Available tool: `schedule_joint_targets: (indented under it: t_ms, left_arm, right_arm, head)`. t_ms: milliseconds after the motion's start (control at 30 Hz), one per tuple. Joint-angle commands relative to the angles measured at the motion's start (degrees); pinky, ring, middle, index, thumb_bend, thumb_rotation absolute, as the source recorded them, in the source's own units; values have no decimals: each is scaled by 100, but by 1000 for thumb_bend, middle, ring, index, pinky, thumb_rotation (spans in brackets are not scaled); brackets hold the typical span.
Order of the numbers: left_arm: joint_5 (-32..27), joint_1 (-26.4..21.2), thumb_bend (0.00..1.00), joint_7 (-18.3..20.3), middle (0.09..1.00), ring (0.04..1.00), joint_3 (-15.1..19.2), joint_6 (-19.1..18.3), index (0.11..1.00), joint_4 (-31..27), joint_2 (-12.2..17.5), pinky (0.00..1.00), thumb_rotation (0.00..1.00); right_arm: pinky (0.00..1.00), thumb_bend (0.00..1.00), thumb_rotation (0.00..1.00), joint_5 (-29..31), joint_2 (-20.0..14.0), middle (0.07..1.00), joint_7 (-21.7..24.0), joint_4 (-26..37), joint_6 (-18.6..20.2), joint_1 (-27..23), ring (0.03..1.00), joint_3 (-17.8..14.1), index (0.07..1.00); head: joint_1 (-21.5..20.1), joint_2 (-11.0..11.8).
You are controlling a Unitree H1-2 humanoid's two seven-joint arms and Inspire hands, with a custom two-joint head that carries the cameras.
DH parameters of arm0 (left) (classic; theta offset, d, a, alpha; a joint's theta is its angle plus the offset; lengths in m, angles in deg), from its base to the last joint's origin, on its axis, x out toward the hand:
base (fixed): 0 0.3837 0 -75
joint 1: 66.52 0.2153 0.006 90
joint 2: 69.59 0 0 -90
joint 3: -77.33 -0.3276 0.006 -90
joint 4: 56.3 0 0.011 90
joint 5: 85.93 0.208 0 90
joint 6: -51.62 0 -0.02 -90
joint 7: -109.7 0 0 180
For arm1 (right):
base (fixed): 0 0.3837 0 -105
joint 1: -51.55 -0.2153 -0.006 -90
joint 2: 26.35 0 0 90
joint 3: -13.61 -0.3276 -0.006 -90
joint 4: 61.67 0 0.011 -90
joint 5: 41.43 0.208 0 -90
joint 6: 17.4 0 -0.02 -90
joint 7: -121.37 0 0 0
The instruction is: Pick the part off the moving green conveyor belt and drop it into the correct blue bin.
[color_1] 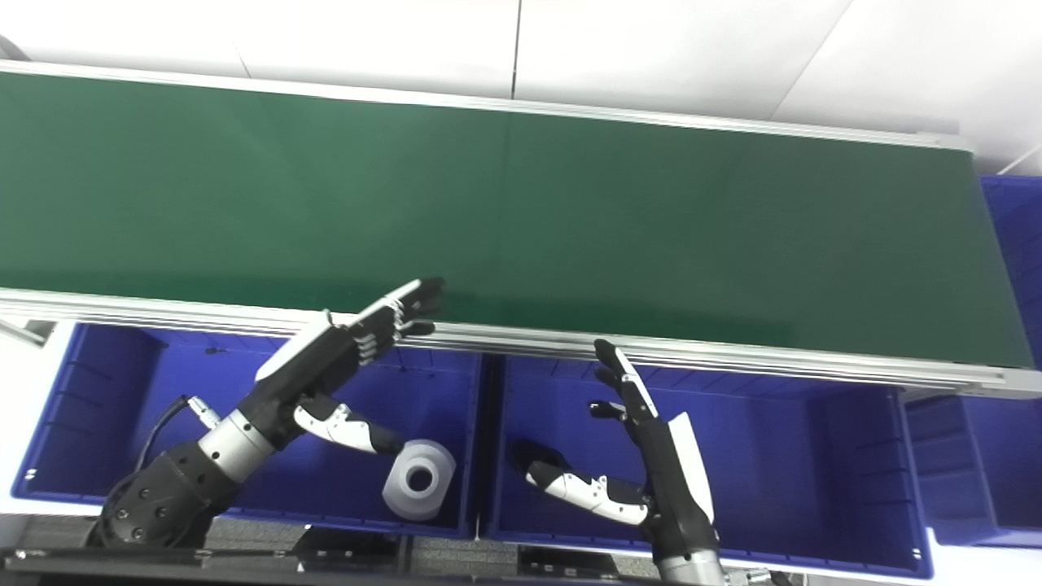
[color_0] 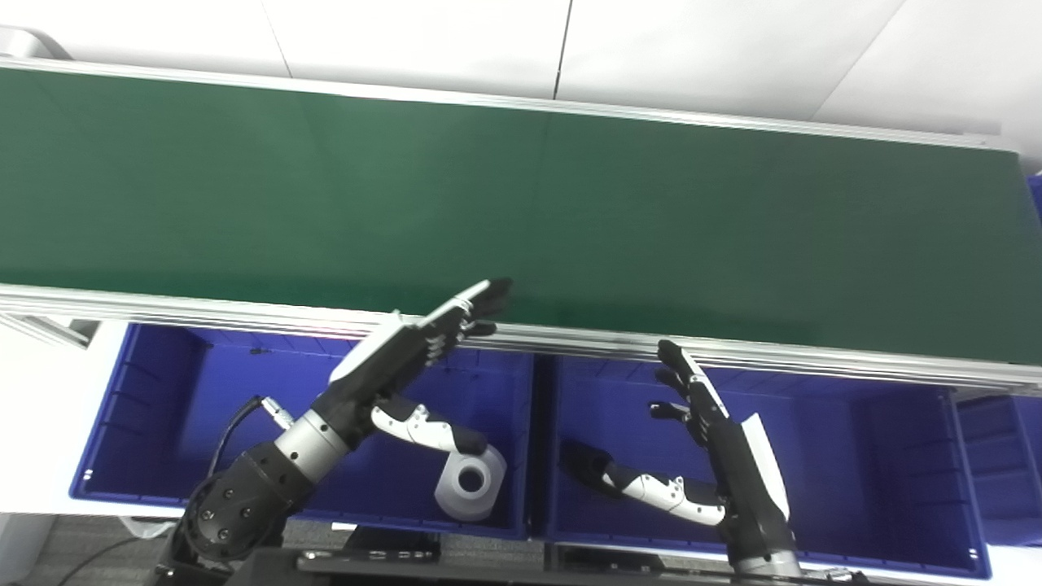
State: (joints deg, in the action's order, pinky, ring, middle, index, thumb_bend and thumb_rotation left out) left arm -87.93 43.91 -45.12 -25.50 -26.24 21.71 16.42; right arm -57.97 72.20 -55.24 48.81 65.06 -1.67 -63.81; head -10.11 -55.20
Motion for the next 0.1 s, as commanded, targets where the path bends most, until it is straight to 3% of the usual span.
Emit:
schedule_joint_targets:
  t_ms: [0,67]
  left_arm:
    - [-205,13,825,-76,944,912,2,378,939,7,-31,856,386]
    - [-184,-8,817,-82,947,911,-17,381,942,100,6,848,372]
  right_arm:
    - [847,867,411,67,-18,934,-81,40,-452,10,912,18,941]
    - [845,863,407,71,-15,934,-97,-23,-521,4,910,20,942]
  head:
    - [13,26]
    - [15,48]
